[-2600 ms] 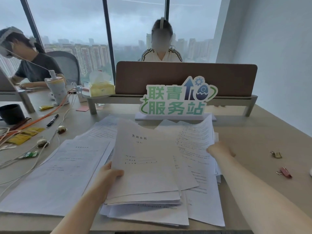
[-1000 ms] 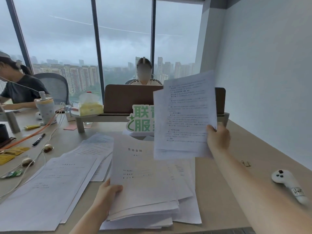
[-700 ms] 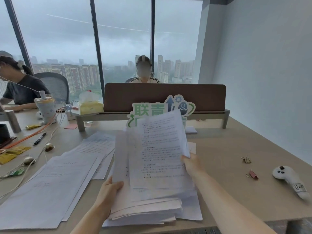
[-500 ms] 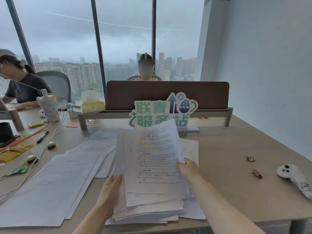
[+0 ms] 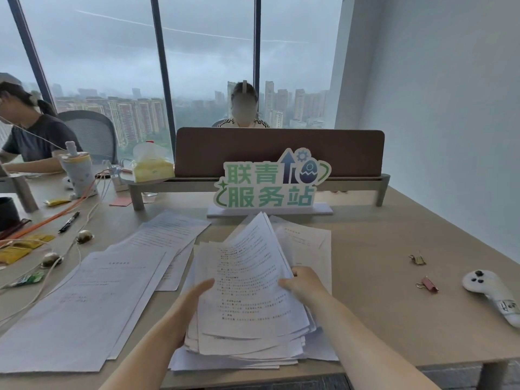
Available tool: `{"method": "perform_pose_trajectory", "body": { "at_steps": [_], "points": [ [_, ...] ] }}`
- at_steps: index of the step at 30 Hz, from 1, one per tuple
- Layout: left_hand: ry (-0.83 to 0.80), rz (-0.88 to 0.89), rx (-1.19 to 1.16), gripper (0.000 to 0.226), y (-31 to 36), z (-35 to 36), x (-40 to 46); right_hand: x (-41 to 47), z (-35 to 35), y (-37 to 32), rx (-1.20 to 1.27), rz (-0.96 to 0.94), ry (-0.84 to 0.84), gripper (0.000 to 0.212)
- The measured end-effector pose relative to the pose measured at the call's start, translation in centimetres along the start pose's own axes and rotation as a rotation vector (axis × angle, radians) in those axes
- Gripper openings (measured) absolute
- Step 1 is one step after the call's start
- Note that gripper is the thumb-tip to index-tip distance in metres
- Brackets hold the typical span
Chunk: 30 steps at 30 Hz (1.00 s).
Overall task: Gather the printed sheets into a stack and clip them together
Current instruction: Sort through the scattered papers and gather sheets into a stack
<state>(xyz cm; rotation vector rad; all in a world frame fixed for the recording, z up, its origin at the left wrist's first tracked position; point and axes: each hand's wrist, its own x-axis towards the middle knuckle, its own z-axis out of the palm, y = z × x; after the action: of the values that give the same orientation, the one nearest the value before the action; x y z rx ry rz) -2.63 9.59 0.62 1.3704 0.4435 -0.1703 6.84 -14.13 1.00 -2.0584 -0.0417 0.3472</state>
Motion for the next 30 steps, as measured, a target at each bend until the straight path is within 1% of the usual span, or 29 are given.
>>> {"method": "perform_pose_trajectory", "body": {
  "at_steps": [2,4,5,6,9,10,11,13,14,16,17,18,20,23,25,27,30],
  "points": [
    [0.005,0.012,0.063,0.042,0.1,0.0,0.1,-0.2,0.1,-0.1,-0.009,-0.01,-0.014,0.011],
    [0.036,0.054,0.144,0.049,0.1,0.2,0.2,-0.2,0.0,0.1,0.027,-0.017,-0.02,0.006],
    [0.055,0.09,0.164,0.049,0.2,0.4,0.2,-0.1,-0.1,0.2,0.072,-0.028,-0.008,0.009],
    [0.071,0.135,0.154,0.048,0.4,0.5,0.0,-0.1,-0.3,0.2,0.122,-0.047,0.012,0.02],
    [0.073,0.301,0.027,0.045,1.2,0.6,-0.2,0.1,-1.4,-0.1,0.272,-0.063,0.113,0.067],
    [0.059,0.352,-0.017,0.046,1.5,0.6,-0.3,0.0,-1.8,-0.4,0.359,-0.062,0.126,0.076],
    [0.051,0.401,-0.046,0.047,2.0,0.7,-0.6,-0.2,-2.3,-0.9,0.46,-0.069,0.123,0.078],
    [0.069,0.486,-0.067,0.038,2.8,1.2,-1.0,-0.5,-3.2,-2.2,0.609,-0.136,0.15,0.065],
    [0.09,0.524,-0.071,0.032,3.2,1.4,-1.1,-0.8,-3.5,-3.0,0.642,-0.19,0.194,0.052],
    [0.148,0.592,-0.068,0.021,3.9,2.3,-1.5,-1.6,-3.9,-4.5,0.657,-0.312,0.3,0.025],
    [0.182,0.616,-0.064,0.017,4.2,2.7,-1.6,-1.9,-4.0,-5.0,0.654,-0.365,0.334,0.016],
    [0.211,0.627,-0.064,0.015,4.3,3.0,-1.5,-2.2,-3.9,-5.3,0.647,-0.408,0.345,0.011],
    [0.248,0.601,-0.056,0.013,4.1,3.5,-1.1,-2.8,-3.5,-5.4,0.621,-0.434,0.326,0.01],
    [0.238,0.531,-0.057,0.015,3.0,3.4,-0.6,-3.0,-2.8,-4.0,0.566,-0.411,0.277,0.01],
    [0.229,0.526,-0.052,0.017,2.8,3.2,-0.6,-2.9,-3.0,-3.2,0.6,-0.417,0.318,0.006],
    [0.238,0.525,-0.032,0.017,2.9,3.2,-0.7,-2.7,-3.4,-2.9,0.629,-0.415,0.326,0.01],
    [0.249,0.506,-0.045,0.018,3.3,3.3,-0.6,-2.4,-3.1,-3.0,0.582,-0.417,0.243,0.01]
  ]
}}
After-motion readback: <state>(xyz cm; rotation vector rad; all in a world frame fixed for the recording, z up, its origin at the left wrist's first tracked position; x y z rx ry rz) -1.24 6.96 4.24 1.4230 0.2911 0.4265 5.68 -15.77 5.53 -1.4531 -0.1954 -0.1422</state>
